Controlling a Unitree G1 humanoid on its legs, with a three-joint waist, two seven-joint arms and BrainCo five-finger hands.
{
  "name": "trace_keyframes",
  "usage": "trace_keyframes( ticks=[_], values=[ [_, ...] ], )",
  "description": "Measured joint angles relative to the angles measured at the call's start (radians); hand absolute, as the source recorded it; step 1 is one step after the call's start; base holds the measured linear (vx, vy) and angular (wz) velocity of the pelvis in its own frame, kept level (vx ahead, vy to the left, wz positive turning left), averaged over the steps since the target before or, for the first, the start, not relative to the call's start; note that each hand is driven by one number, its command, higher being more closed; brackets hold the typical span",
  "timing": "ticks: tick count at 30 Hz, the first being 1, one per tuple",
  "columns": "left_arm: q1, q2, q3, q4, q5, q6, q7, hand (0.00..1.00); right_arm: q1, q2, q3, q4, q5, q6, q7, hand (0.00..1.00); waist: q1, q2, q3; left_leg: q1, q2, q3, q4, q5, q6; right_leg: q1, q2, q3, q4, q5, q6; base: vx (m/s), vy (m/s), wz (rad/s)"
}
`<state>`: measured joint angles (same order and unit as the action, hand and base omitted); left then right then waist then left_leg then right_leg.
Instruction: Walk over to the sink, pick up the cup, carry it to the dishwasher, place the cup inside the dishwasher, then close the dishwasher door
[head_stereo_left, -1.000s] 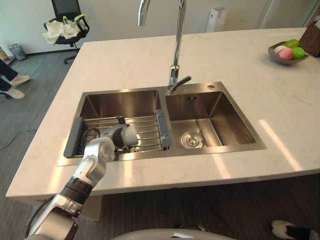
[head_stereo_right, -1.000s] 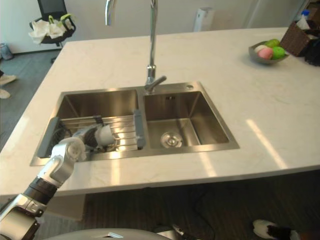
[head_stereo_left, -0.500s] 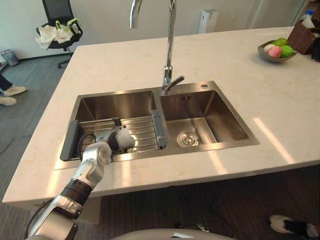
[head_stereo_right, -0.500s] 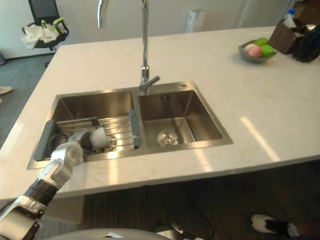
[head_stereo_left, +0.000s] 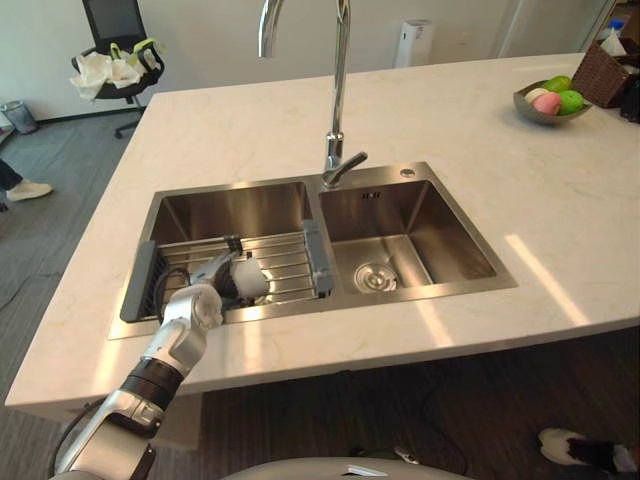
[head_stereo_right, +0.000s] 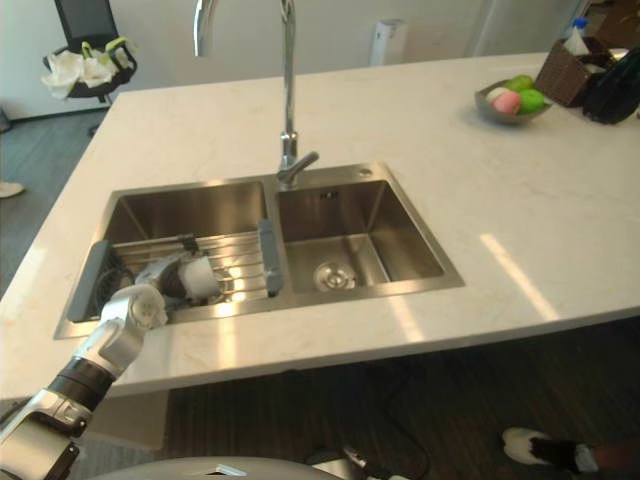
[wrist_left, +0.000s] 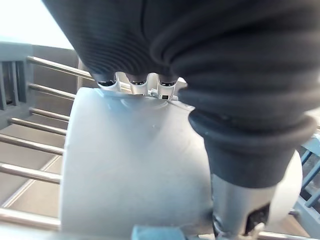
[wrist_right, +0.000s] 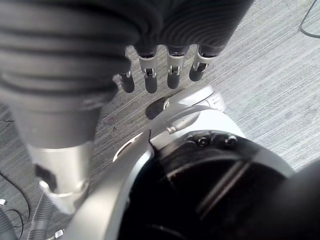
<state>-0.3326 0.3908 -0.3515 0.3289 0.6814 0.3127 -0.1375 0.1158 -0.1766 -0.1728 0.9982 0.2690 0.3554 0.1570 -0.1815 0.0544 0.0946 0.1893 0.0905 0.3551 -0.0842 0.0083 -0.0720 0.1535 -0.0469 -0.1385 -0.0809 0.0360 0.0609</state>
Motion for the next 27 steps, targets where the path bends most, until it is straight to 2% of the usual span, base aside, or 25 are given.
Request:
trace_keyframes(
  ticks=[10, 15, 16, 18, 22, 27],
  values=[
    [-0.027, 0.001, 0.007, 0.058, 0.05, 0.03, -0.069, 0.0, 0.005, 0.003, -0.02, -0.001, -0.001, 0.002, 0.015, 0.0, 0.004, 0.0, 0.0, 0.0, 0.0, 0.0, 0.0, 0.0, 0.0, 0.0, 0.0, 0.0, 0.0, 0.0, 0.0, 0.0, 0.0, 0.0],
    [-0.031, 0.001, 0.037, 0.085, 0.054, 0.03, -0.089, 0.0, 0.006, 0.004, -0.027, -0.002, -0.001, 0.01, 0.018, 0.0, 0.002, 0.002, -0.001, 0.0, 0.0, 0.001, 0.0, 0.0, 0.0, 0.0, 0.0, 0.001, 0.0, 0.0, 0.0, 0.0, 0.0, 0.0],
    [-0.031, 0.001, 0.037, 0.087, 0.068, 0.03, -0.092, 1.0, 0.005, 0.004, -0.027, -0.002, -0.001, 0.014, 0.018, 0.0, 0.003, 0.002, -0.001, 0.0, 0.0, 0.001, 0.0, 0.0, 0.0, 0.0, 0.0, 0.002, 0.0, 0.0, 0.0, 0.0, 0.0, 0.0],
    [-0.032, 0.001, 0.036, 0.091, 0.073, 0.028, -0.098, 1.0, 0.005, 0.004, -0.027, -0.002, -0.001, 0.015, 0.018, 0.0, 0.003, 0.002, -0.001, 0.0, 0.0, 0.001, 0.0, 0.0, 0.0, 0.0, 0.0, 0.002, -0.001, 0.0, 0.0, 0.0, 0.0, 0.0],
    [-0.041, 0.001, 0.033, 0.101, 0.124, 0.016, -0.158, 1.0, 0.006, 0.001, -0.027, -0.002, -0.001, 0.025, 0.018, 0.0, 0.001, 0.005, -0.006, 0.001, 0.0, 0.001, 0.0, 0.0, 0.0, 0.0, 0.001, 0.003, -0.005, 0.0, 0.0, 0.0, 0.0, 0.0],
    [-0.046, -0.001, 0.027, 0.127, 0.15, 0.002, -0.174, 1.0, 0.005, -0.002, -0.027, -0.002, -0.001, 0.041, 0.018, 0.0, -0.001, 0.0, -0.01, 0.003, -0.001, 0.004, 0.0, -0.002, 0.001, -0.001, 0.001, 0.016, -0.006, 0.0, 0.0, 0.0, 0.0, -0.01]
  ],
)
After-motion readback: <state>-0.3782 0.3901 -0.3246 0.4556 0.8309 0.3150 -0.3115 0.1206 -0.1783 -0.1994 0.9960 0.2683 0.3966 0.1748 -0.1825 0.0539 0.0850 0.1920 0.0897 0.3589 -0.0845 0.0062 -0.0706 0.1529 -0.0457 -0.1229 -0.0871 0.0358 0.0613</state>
